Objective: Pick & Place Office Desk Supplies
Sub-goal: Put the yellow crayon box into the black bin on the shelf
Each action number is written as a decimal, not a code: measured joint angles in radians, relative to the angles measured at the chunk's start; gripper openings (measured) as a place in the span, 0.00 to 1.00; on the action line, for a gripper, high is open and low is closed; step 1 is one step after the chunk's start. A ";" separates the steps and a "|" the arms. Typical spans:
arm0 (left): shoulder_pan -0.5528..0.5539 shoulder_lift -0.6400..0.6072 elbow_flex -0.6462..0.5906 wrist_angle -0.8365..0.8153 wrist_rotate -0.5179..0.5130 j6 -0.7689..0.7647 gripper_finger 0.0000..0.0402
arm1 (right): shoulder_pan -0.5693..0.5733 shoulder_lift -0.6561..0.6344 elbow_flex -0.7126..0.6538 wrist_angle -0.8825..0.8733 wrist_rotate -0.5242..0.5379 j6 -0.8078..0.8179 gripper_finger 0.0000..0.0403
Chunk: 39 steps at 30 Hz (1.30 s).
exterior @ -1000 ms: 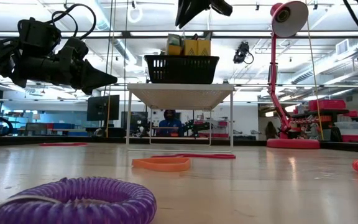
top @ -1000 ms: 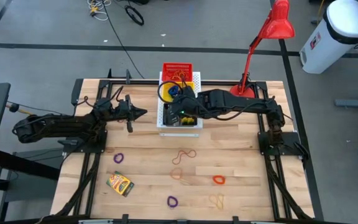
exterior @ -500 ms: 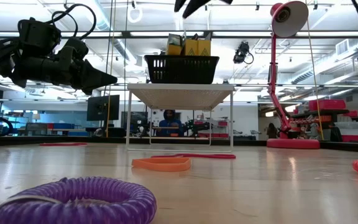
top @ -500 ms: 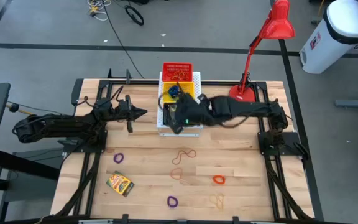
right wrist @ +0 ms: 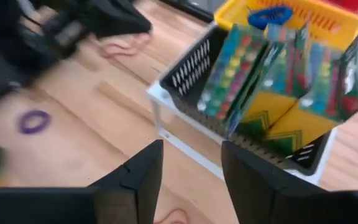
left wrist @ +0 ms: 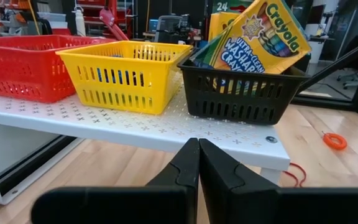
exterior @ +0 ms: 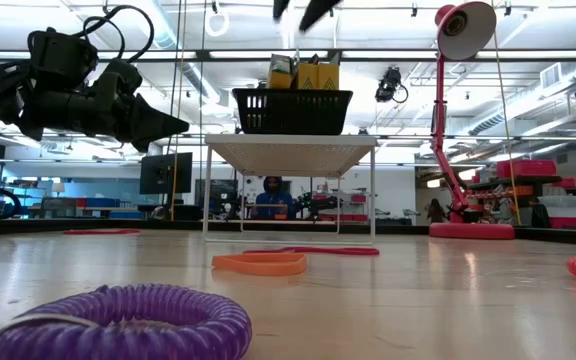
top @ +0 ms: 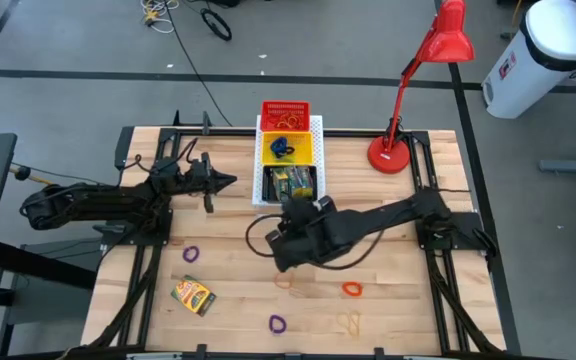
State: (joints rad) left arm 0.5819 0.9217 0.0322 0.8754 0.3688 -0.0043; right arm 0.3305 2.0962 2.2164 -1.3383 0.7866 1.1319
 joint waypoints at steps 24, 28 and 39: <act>0.000 0.000 0.000 -0.012 0.005 0.002 0.03 | -0.066 0.045 0.000 -0.071 0.022 0.072 0.35; 0.000 0.000 0.000 -0.012 0.005 0.001 0.03 | -0.090 0.045 0.000 -0.066 0.021 0.068 0.31; 0.000 0.000 0.000 -0.012 0.005 0.001 0.03 | -0.100 0.044 0.000 -0.065 -0.036 0.049 0.17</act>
State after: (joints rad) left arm 0.5819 0.9215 0.0322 0.8639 0.3740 -0.0029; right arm 0.2302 2.1407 2.2162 -1.4029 0.7509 1.1805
